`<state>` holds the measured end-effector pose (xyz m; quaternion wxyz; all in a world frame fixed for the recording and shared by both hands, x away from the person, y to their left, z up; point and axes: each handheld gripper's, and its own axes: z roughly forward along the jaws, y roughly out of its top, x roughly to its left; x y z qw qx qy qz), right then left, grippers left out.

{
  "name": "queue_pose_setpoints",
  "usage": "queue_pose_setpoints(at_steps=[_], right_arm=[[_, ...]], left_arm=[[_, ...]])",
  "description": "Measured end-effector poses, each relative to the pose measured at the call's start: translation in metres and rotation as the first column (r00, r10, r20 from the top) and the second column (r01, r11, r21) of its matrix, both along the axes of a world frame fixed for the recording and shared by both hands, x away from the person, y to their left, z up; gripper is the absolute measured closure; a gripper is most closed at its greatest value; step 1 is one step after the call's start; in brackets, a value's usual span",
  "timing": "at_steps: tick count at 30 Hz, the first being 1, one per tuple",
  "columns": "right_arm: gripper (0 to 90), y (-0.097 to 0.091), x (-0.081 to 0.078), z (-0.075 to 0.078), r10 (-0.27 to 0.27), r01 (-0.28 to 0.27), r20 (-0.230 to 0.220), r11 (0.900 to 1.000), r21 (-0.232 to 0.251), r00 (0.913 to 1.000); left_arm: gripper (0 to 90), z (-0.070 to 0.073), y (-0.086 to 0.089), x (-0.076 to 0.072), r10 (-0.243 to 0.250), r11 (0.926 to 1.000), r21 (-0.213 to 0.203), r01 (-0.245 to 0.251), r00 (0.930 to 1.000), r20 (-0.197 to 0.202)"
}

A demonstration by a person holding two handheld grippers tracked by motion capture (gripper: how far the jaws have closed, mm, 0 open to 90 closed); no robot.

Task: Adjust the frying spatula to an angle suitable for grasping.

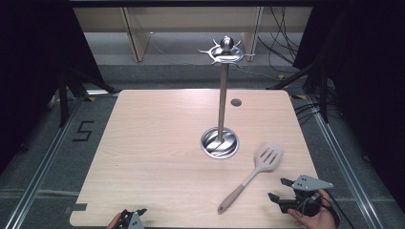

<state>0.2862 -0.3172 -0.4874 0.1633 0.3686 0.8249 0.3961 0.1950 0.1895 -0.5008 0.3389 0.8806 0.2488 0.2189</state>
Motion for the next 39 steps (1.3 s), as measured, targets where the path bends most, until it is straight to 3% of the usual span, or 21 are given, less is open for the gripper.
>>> queue_pose_setpoints(at_steps=[3, 4, 9, 12, 14, 18, 22, 25, 26, 27, 28, 30, 31, 33, 34, 39], right_arm=[[29.8, -0.001, 0.0, 0.001, 0.022, -0.022, 0.001, 0.9997, 0.001, 0.9997], [31.2, 0.001, -0.002, 0.002, 0.03, -0.03, -0.012, 0.9993, 0.024, 0.9995], [32.2, 0.003, -0.002, 0.01, 0.069, -0.07, 0.02, 0.9975, 0.015, 0.9974], [33.3, 0.007, 0.003, 0.015, 0.132, -0.132, 0.045, 0.9912, -0.011, 0.9902], [33.4, 0.013, 0.004, 0.018, 0.146, -0.146, 0.022, 0.9892, -0.016, 0.989], [33.6, 0.018, 0.011, 0.021, 0.182, -0.18, 0.047, 0.9827, -0.042, 0.9822], [33.6, 0.03, 0.017, 0.03, 0.229, -0.225, 0.048, 0.9718, -0.07, 0.9723], [33.6, 0.035, 0.018, 0.032, 0.24, -0.237, 0.033, 0.9685, -0.075, 0.9701], [33.4, 0.039, 0.022, 0.034, 0.266, -0.262, 0.028, 0.9595, -0.103, 0.9635], [33.4, 0.039, 0.022, 0.034, 0.266, -0.262, 0.028, 0.9595, -0.103, 0.9635], [32.6, 0.044, 0.024, 0.037, 0.281, -0.277, 0.014, 0.9534, -0.118, 0.9596], [31.5, 0.048, 0.028, 0.037, 0.335, -0.331, 0.013, 0.9338, -0.137, 0.942], [31.1, 0.049, 0.029, 0.038, 0.329, -0.326, 0.005, 0.9356, -0.137, 0.9442], [30.3, 0.052, 0.033, 0.038, 0.36, -0.355, 0.009, 0.9234, -0.147, 0.933], [30.2, 0.053, 0.034, 0.039, 0.35, -0.346, -0.003, 0.9268, -0.145, 0.9369], [29.6, 0.059, 0.041, 0.037, 0.37, -0.369, -0.026, 0.9152, -0.163, 0.9288]], left_arm=[[17.2, 0.0, 0.0, 0.0, -0.002, 1.0, 0.007, 0.002, 1.0, -0.001], [17.2, 0.002, 0.001, -0.001, -0.008, 0.9998, 0.021, 0.008, 0.9999, -0.012], [17.2, 0.001, 0.0, -0.001, 0.004, 0.9997, 0.023, -0.004, 1.0, -0.003], [17.2, 0.001, 0.0, 0.0, 0.007, 0.9998, 0.019, -0.007, 1.0, -0.004], [17.2, 0.0, 0.0, 0.0, 0.009, 0.9998, 0.019, -0.008, 1.0, -0.003], [17.2, 0.0, 0.001, 0.0, 0.008, 0.9998, 0.018, -0.008, 1.0, -0.005], [17.2, 0.0, 0.0, 0.0, 0.007, 0.9998, 0.02, -0.007, 0.9999, -0.008], [17.2, 0.0, 0.0, 0.0, 0.004, 0.9997, 0.025, -0.004, 1.0, -0.008], [17.2, 0.0, 0.0, 0.0, 0.006, 0.9998, 0.02, -0.006, 0.9999, -0.01], [17.2, 0.0, 0.0, 0.0, 0.006, 0.9998, 0.02, -0.006, 0.9999, -0.01], [17.2, 0.0, 0.0, 0.0, 0.006, 0.9997, 0.024, -0.005, 0.9999, -0.009], [17.2, 0.0, 0.0, 0.0, 0.002, 0.9998, 0.022, -0.002, 0.9999, -0.011], [17.2, 0.0, 0.001, 0.0, 0.003, 0.9998, 0.021, -0.003, 1.0, -0.009], [17.2, 0.0, 0.001, 0.001, 0.007, 0.9998, 0.019, -0.007, 1.0, -0.007], [17.2, 0.0, 0.001, 0.001, 0.004, 0.9998, 0.018, -0.004, 0.9999, -0.012], [17.2, 0.0, 0.001, 0.0, 0.004, 0.9998, 0.018, -0.004, 1.0, -0.007]])
